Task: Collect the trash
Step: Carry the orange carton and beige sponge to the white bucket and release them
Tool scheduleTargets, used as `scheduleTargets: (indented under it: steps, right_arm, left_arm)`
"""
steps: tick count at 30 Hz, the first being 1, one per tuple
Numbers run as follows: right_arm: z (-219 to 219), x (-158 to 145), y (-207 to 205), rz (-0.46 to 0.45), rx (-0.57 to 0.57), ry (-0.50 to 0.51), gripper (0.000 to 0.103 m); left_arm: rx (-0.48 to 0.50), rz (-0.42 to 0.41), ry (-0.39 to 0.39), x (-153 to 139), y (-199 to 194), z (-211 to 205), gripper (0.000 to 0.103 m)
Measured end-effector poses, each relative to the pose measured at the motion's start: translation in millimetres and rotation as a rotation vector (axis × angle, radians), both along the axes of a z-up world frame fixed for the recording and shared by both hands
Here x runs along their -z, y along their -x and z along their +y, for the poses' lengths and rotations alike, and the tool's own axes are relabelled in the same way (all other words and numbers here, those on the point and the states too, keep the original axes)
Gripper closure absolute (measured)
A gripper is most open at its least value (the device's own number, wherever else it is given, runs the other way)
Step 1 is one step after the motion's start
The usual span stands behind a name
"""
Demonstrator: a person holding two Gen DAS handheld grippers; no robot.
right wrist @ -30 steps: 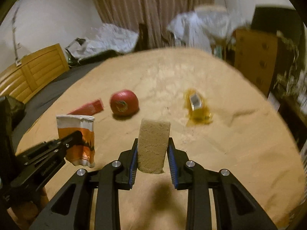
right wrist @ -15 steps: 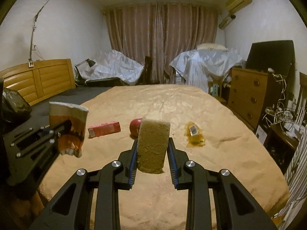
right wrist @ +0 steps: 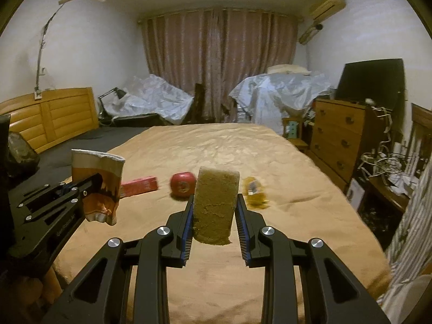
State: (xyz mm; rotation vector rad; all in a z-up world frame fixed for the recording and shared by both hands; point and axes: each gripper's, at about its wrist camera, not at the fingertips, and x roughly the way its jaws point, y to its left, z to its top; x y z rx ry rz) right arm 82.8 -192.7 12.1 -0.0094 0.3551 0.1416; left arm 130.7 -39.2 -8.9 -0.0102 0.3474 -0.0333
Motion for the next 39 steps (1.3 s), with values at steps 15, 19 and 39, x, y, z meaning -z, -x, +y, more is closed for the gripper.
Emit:
scheduleTargets:
  steps: [15, 19, 39]
  right_arm:
    - [-161, -16, 75, 0.038, 0.265, 0.035, 0.073]
    - [-207, -16, 101, 0.055, 0.332, 0.046, 0.073]
    - [-414, 9, 214, 0.282, 0.6, 0.001, 0.073]
  left_arm:
    - [0.3, 0.006, 0.007, -12, 17, -133, 0.098]
    - [0.381, 0.007, 0.005, -12, 30, -169, 0.098]
    - [0.736, 0.136, -0.066, 11, 85, -344, 0.098]
